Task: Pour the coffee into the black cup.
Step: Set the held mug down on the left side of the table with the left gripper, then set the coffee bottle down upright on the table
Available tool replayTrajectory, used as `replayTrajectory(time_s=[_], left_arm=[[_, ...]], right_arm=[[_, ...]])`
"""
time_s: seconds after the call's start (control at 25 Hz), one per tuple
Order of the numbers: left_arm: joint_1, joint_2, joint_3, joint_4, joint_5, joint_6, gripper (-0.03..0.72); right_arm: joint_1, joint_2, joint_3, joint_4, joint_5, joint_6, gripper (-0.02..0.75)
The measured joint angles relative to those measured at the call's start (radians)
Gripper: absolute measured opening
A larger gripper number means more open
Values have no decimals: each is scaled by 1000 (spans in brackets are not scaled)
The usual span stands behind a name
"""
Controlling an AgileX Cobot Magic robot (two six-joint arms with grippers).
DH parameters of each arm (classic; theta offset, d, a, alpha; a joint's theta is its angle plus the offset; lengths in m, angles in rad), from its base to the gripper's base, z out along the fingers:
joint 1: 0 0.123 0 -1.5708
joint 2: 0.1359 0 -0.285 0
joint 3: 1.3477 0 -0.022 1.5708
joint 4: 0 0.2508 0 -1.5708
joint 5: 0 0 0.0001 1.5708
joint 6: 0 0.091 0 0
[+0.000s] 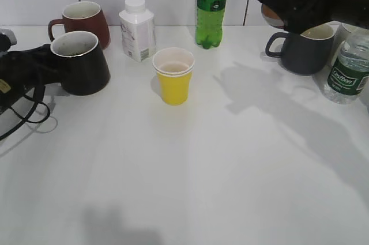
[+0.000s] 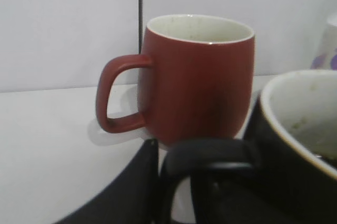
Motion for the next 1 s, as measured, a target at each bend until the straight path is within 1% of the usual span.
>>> replayTrajectory(time_s=[0.12,0.24,0.4,0.52,0.72,0.8,1.0], left_arm=[[0,-1,34,-7,-18,-1,201],[0,-17,82,-24,-33,-3,211],[0,-63,147,-79,-30,-3,221],[0,-115,198,-106,-21,-3,226],[0,-198,283,-115,-22,-3,236],[0,-228,320,-115,-21,-3,238],[-4,-340,397,-70,-17,-3,239]], right_arm=[[0,0,0,0,0,0,526],[0,0,0,0,0,0,526],[0,13,0,12,0,0,527],[0,47,0,61,9,0,527],[0,121,0,165,14,-7,527],[0,157,0,188,14,-26,527],[0,271,0,229,14,-92,527]])
